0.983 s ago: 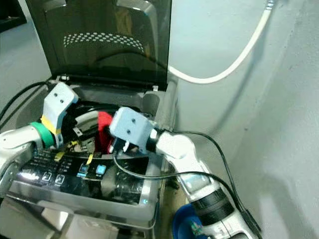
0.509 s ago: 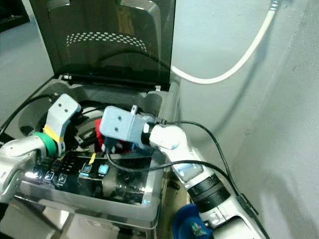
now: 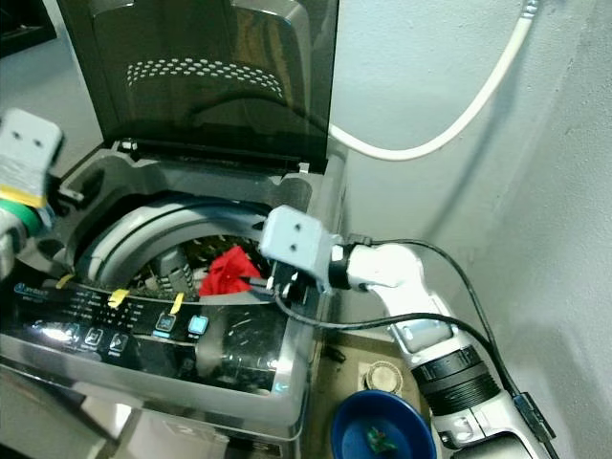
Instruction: Clothes washing
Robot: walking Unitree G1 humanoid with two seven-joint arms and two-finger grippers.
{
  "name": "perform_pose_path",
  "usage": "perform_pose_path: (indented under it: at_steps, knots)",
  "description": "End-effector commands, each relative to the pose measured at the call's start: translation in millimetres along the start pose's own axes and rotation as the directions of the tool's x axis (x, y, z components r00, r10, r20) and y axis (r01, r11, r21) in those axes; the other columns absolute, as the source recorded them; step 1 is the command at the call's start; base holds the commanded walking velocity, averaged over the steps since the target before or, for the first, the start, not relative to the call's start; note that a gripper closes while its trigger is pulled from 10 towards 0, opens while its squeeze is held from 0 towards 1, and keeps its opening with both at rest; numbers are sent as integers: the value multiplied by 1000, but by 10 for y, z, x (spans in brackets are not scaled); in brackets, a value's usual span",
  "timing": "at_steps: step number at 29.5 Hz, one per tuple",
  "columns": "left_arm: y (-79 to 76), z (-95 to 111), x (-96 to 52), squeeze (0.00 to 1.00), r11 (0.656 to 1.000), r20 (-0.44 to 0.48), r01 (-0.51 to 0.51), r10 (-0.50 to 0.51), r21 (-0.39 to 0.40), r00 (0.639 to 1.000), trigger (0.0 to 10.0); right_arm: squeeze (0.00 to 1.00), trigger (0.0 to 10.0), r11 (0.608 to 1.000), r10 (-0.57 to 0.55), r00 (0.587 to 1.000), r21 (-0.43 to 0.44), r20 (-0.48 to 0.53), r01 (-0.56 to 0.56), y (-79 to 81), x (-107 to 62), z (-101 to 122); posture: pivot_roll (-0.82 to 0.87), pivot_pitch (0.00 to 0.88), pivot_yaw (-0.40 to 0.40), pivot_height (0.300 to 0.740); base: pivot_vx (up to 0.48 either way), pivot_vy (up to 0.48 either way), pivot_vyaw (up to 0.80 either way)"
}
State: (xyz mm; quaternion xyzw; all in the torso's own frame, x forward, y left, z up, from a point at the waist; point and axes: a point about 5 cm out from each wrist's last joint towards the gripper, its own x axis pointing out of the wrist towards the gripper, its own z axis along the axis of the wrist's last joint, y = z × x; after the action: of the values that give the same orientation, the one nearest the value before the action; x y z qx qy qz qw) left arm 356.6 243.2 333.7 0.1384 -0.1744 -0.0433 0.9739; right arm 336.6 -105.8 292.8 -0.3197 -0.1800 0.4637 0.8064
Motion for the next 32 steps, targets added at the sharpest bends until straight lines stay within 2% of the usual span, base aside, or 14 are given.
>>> perform_pose_path:
  at_steps: [1, 2, 3, 5, 6, 9, 11, 12, 17, 20, 22, 24, 26, 32]
  knots:
    - [-136, 134, -9, 0, 984, 91, 137, -127, -112, 988, 10000, 0, 10000, 991, -123, 990, 67, 71, 119, -97, -7, 31, -11, 147, 128, 740, 0, 0, 0]
    - [-295, 234, -64, 0, 932, 161, 302, -273, -202, 948, 10000, 0, 10000, 960, -256, 957, 152, 140, 234, -187, -6, 76, -8, 147, 132, 740, 0, 0, 0]
    - [-295, 234, -64, 0, 932, 161, 302, -273, -202, 948, 10000, 0, 10000, 960, -256, 957, 152, 140, 234, -187, -6, 76, -8, 147, 132, 740, 0, 0, 0]
    - [-492, 345, -171, 0, 833, 245, 491, -436, -253, 866, 10000, 0, 10000, 863, -463, 863, 326, 202, 387, -293, -22, 113, -5, 149, 135, 740, 0, 0, 0]
    - [-492, 345, -171, 0, 833, 245, 491, -436, -253, 866, 10000, 0, 10000, 863, -463, 863, 326, 202, 387, -293, -22, 113, -5, 149, 135, 740, 0, 0, 0]
    - [-623, 395, -275, 0, 773, 269, 588, -529, -239, 805, 10000, 0, 10000, 746, -613, 756, 483, 227, 460, -249, -48, 143, 4, 149, 136, 740, 0, 0, 0]
    - [-686, 407, -316, 0, 765, 264, 613, -560, -198, 785, 10000, 0, 10000, 723, -643, 732, 495, 225, 483, -213, -56, 157, 7, 149, 135, 740, 0, 0, 0]
    - [-834, 398, -378, 0, 768, 227, 634, -603, -96, 765, 10000, 0, 10000, 687, -684, 696, 510, 216, 518, -144, -78, 174, 10, 148, 134, 740, 0, 0, 0]
    - [-1008, 364, -434, 0, 787, 181, 616, -610, 24, 772, 10000, 0, 10000, 626, -747, 642, 508, 172, 592, -61, -156, 142, 9, 146, 133, 740, 0, 0, 0]
    - [-1070, 378, -440, 0, 844, 187, 535, -532, 42, 826, 10000, 0, 10000, 549, -812, 575, 468, 100, 693, 29, -281, 72, 6, 140, 132, 740, 0, 0, 0]
    - [-1044, 345, -429, 0, 884, 188, 467, -464, 26, 866, 10000, 0, 10000, 521, -831, 550, 454, 77, 723, 101, -359, 57, 2, 131, 132, 740, 0, 0, 0]
    - [-1007, 320, -414, 0, 905, 186, 426, -420, 9, 888, 10000, 0, 10000, 523, -829, 555, 454, 73, 721, 141, -376, 55, 2, 131, 132, 740, 0, 0, 0]
    - [-882, 234, -387, 0, 954, 170, 298, -288, -38, 942, 10000, 0, 10000, 536, -808, 588, 453, 31, 713, 285, -386, -21, -11, 111, 131, 740, 0, 0, 0]
    - [-749, 100, -412, 0, 988, 147, 150, -142, -46, 979, 10000, 0, 10000, 527, -802, 597, 453, -15, 719, 373, -393, -133, -20, 84, 117, 740, 0, 0, 0]
